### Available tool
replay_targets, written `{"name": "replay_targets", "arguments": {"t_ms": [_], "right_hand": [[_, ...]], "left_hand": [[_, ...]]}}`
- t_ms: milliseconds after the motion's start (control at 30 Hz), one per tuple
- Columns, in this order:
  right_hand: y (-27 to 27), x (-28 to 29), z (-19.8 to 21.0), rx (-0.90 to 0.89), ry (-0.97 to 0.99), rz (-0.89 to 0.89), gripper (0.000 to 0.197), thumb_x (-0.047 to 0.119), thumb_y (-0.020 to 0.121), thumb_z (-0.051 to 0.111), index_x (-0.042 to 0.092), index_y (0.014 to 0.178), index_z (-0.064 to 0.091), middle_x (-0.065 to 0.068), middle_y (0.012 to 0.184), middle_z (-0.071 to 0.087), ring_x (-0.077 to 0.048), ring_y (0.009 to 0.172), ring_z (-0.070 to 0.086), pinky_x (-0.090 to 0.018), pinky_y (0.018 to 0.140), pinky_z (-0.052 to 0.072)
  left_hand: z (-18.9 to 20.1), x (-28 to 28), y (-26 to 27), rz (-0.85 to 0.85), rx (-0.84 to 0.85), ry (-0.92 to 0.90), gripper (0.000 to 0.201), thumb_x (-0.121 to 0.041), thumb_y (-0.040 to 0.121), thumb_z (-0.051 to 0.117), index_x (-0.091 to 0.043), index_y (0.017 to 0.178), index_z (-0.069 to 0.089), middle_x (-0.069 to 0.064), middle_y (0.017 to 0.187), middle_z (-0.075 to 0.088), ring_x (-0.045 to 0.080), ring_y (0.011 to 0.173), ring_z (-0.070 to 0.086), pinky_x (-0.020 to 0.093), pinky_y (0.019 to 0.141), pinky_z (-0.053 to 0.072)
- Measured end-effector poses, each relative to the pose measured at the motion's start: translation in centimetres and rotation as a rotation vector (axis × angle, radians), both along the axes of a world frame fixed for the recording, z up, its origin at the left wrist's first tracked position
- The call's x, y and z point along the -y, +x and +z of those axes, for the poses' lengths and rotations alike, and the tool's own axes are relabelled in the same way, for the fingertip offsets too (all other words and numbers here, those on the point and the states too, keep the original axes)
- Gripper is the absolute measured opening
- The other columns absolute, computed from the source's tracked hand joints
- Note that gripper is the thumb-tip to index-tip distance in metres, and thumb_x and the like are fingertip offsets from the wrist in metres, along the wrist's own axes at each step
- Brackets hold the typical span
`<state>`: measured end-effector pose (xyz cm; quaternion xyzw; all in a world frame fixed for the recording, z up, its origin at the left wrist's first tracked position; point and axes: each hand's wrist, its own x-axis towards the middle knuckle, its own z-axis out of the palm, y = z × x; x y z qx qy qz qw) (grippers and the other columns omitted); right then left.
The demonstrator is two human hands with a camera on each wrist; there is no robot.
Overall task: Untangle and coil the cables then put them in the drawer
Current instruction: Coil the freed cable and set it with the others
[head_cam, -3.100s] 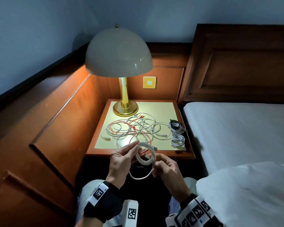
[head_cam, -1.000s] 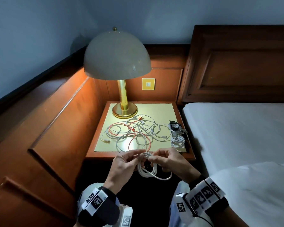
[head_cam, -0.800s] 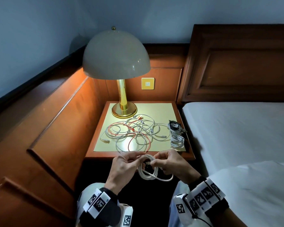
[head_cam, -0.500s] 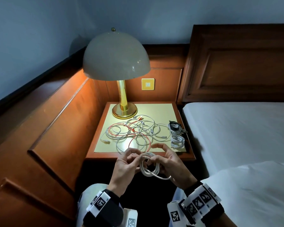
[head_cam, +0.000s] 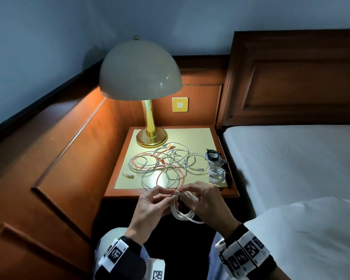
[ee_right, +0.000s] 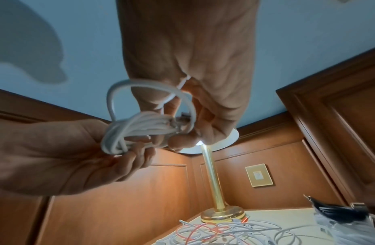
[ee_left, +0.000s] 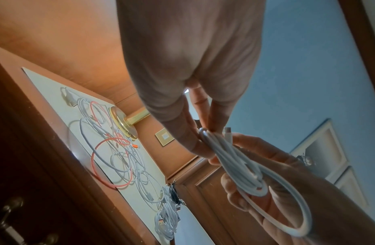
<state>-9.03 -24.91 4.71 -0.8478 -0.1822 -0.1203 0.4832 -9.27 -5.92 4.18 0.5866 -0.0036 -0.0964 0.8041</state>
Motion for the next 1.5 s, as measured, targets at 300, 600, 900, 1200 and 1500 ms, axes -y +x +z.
{"name": "replay_targets", "arguments": {"t_ms": [300,600,900,1200,1500], "right_hand": [[0.8,0.3,2.1,-0.149,0.104,0.052,0.015,0.000,0.089,0.072,0.015,0.086,0.071,0.006,0.082,0.077,-0.005,0.080,0.074,-0.026,0.074,0.060],[0.8,0.1,0.9,-0.295,0.383,0.034,0.014,0.034,0.091,0.068,0.029,0.085,0.057,0.001,0.071,0.061,-0.021,0.067,0.061,-0.051,0.071,0.059],[0.8,0.1,0.6,-0.214,0.438,-0.090,0.018,0.022,0.093,0.070,0.031,0.082,0.060,-0.006,0.070,0.069,-0.020,0.063,0.068,-0.039,0.062,0.059],[0.4,-0.3,-0.3,-0.202,0.397,-0.192,0.016,0.028,0.089,0.075,0.029,0.079,0.063,-0.001,0.054,0.058,-0.017,0.045,0.051,-0.033,0.047,0.041],[0.8,-0.2,-0.5,-0.184,0.391,-0.234,0.021,0.020,0.091,0.073,0.028,0.076,0.061,0.001,0.057,0.059,-0.013,0.044,0.050,-0.030,0.043,0.045]], "left_hand": [[-2.3,0.5,-0.3,-0.048,0.128,0.329,0.017,-0.024,0.077,0.087,-0.013,0.085,0.077,0.016,0.086,0.077,0.034,0.082,0.075,0.050,0.087,0.060],[-1.4,0.8,-1.0,-0.116,0.136,0.298,0.010,-0.013,0.086,0.078,-0.015,0.095,0.079,0.014,0.092,0.077,0.029,0.084,0.074,0.041,0.084,0.059],[-1.0,1.3,-1.8,-0.167,-0.062,0.016,0.042,-0.002,0.084,0.075,-0.006,0.125,0.063,0.018,0.116,0.073,0.034,0.105,0.071,0.041,0.087,0.059],[-0.5,0.6,-1.2,-0.290,0.165,0.307,0.027,-0.003,0.084,0.073,-0.012,0.108,0.076,0.010,0.101,0.078,0.023,0.093,0.073,0.033,0.088,0.057],[-0.5,0.7,-1.3,-0.308,0.199,0.380,0.027,0.003,0.087,0.068,-0.013,0.107,0.076,0.008,0.100,0.077,0.021,0.093,0.074,0.030,0.085,0.056]]}}
